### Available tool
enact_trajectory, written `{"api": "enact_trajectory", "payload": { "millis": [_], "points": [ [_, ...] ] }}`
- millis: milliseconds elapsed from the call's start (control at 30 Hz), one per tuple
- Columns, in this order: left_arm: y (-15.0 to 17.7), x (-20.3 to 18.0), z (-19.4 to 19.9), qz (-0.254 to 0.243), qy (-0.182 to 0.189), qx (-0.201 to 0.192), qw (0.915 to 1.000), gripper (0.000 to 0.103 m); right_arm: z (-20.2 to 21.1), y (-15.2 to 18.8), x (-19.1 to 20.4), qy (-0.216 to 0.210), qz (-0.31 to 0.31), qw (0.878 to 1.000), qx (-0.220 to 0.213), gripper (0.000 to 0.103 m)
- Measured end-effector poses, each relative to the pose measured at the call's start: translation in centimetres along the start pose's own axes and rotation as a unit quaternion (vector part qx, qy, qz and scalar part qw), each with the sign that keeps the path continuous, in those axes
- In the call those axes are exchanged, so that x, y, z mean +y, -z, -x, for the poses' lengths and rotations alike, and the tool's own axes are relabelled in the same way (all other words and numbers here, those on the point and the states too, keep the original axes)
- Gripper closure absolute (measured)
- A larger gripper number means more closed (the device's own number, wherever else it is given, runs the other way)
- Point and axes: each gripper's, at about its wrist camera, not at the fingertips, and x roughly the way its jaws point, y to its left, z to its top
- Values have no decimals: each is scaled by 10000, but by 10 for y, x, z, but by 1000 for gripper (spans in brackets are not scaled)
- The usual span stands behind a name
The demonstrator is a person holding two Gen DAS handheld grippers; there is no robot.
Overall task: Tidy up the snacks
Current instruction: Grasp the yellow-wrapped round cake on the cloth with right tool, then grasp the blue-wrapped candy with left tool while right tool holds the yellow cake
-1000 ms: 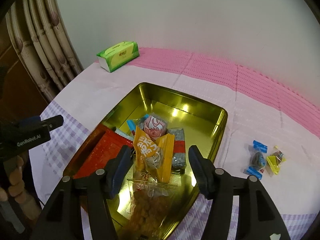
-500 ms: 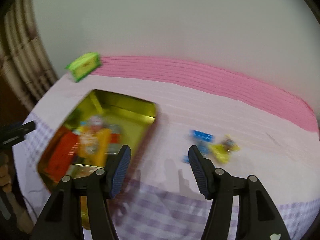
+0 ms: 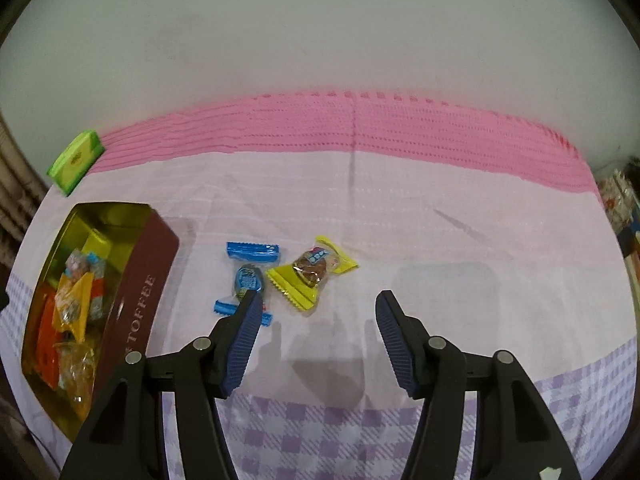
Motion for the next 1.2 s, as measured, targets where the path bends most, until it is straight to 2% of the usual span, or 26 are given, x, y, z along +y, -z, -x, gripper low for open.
{"api": "enact_trajectory", "payload": {
  "millis": [367,467,600,800,900,1200],
  "points": [
    [0,0,-1,18,57,9,10000,26,-39,-30,-7,-131,-912,9934,687,57],
    [0,0,0,29,99,1,9999,26,-48,-34,-6,-87,-1060,9907,851,57],
    [0,0,1,8,131,-9,9999,26,-57,-37,-6,-27,-1103,9894,944,63],
    [-1,-2,0,-16,170,18,9999,26,-64,-37,-6,28,-1034,9899,965,73],
    [0,-5,0,-64,172,4,9998,26,-63,-33,-6,16,-915,9919,882,75],
    [5,-18,2,-310,139,-152,9993,26,-52,-16,-15,77,-246,9994,218,78]
  ]
}}
